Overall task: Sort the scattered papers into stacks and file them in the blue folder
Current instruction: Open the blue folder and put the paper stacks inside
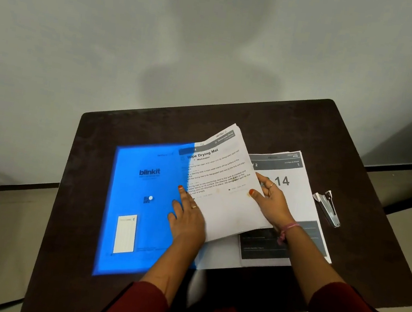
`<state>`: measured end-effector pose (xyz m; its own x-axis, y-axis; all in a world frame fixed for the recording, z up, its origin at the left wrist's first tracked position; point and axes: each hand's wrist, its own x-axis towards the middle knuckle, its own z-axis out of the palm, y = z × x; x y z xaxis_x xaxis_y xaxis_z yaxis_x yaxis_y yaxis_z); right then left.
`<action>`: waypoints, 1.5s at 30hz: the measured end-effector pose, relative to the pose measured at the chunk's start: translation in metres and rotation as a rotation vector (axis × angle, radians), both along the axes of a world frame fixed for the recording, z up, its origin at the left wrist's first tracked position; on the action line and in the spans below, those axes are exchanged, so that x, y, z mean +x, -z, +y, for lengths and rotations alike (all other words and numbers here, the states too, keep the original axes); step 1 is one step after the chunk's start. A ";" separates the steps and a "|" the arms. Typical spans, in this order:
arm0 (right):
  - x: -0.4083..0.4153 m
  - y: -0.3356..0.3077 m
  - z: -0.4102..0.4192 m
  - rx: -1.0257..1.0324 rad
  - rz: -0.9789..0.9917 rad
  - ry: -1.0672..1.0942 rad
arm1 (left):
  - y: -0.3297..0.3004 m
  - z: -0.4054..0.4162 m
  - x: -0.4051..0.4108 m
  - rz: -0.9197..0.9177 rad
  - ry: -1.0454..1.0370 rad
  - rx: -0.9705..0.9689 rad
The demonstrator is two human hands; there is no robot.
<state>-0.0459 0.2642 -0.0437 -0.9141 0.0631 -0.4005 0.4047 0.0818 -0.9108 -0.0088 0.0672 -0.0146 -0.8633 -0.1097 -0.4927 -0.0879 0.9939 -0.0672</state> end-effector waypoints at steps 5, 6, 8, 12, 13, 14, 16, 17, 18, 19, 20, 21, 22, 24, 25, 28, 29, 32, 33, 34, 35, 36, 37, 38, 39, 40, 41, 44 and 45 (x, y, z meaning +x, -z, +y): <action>0.017 0.007 -0.022 0.069 0.069 -0.051 | 0.001 0.001 -0.002 0.008 -0.006 0.012; 0.020 0.010 -0.026 0.084 0.082 -0.059 | 0.002 0.001 -0.003 0.010 -0.007 0.012; 0.025 0.015 -0.033 0.114 0.097 -0.064 | 0.002 0.001 -0.002 0.011 -0.011 0.014; 0.027 0.016 -0.044 0.161 0.125 -0.027 | 0.004 0.002 -0.002 0.024 -0.014 0.016; 0.026 0.016 -0.046 0.166 0.138 -0.015 | 0.004 0.002 -0.002 0.027 -0.014 0.017; 0.025 0.015 -0.047 0.168 0.150 -0.006 | 0.004 0.002 -0.001 0.032 -0.017 0.017; 0.023 0.014 -0.046 0.160 0.158 0.018 | 0.005 0.002 -0.001 0.044 -0.027 0.020; 0.021 0.014 -0.044 0.153 0.154 0.027 | 0.005 0.002 -0.001 0.044 -0.032 0.025; 0.020 0.013 -0.041 0.145 0.143 0.031 | 0.005 0.002 -0.001 0.042 -0.037 0.030; 0.018 0.014 -0.038 0.129 0.129 0.033 | 0.005 0.001 -0.001 0.041 -0.043 0.033; 0.017 0.014 -0.033 0.109 0.113 0.038 | 0.005 0.001 -0.001 0.036 -0.043 0.034; 0.016 0.014 -0.029 0.087 0.092 0.050 | 0.005 0.001 -0.001 0.029 -0.045 0.037; 0.015 0.014 -0.025 0.069 0.070 0.063 | 0.006 0.000 -0.001 0.018 -0.048 0.042; 0.015 0.015 -0.019 0.043 0.035 0.091 | 0.006 -0.001 -0.001 -0.002 -0.056 0.046; 0.016 0.017 -0.016 0.037 0.025 0.104 | 0.006 -0.001 -0.002 -0.010 -0.059 0.048; 0.021 0.018 -0.019 0.016 0.024 0.116 | 0.005 0.000 -0.003 -0.020 -0.056 0.062; 0.022 0.018 -0.022 0.008 0.027 0.118 | 0.004 0.000 -0.003 -0.018 -0.049 0.063; 0.030 0.017 -0.038 -0.011 0.029 0.054 | 0.004 0.000 -0.004 -0.008 -0.033 0.053; 0.034 0.017 -0.044 -0.019 0.030 0.023 | 0.003 0.000 -0.004 -0.003 -0.028 0.046; 0.037 0.017 -0.051 -0.015 0.034 -0.006 | 0.003 0.000 -0.003 0.001 -0.022 0.039; 0.040 0.018 -0.056 -0.002 0.035 -0.029 | 0.003 0.001 -0.003 0.003 -0.017 0.034; 0.042 0.017 -0.062 0.024 0.041 -0.052 | 0.002 0.001 -0.003 0.005 -0.012 0.029; 0.043 0.017 -0.067 0.053 0.053 -0.067 | 0.002 0.002 -0.003 0.006 -0.008 0.024; 0.044 0.016 -0.072 0.075 0.066 -0.079 | 0.002 0.002 -0.003 0.009 -0.005 0.019; 0.044 0.016 -0.077 0.090 0.081 -0.080 | 0.001 0.002 -0.003 0.012 -0.002 0.015; 0.045 0.015 -0.083 0.102 0.099 -0.073 | 0.001 0.002 -0.003 0.016 0.000 0.012; 0.045 0.016 -0.089 0.109 0.113 -0.054 | 0.001 0.002 -0.002 0.018 0.002 0.011; 0.041 0.014 -0.104 0.085 0.094 -0.045 | 0.002 0.002 -0.002 0.022 0.000 0.017; 0.038 0.013 -0.108 0.077 0.075 -0.090 | 0.002 0.001 -0.002 0.021 -0.003 0.022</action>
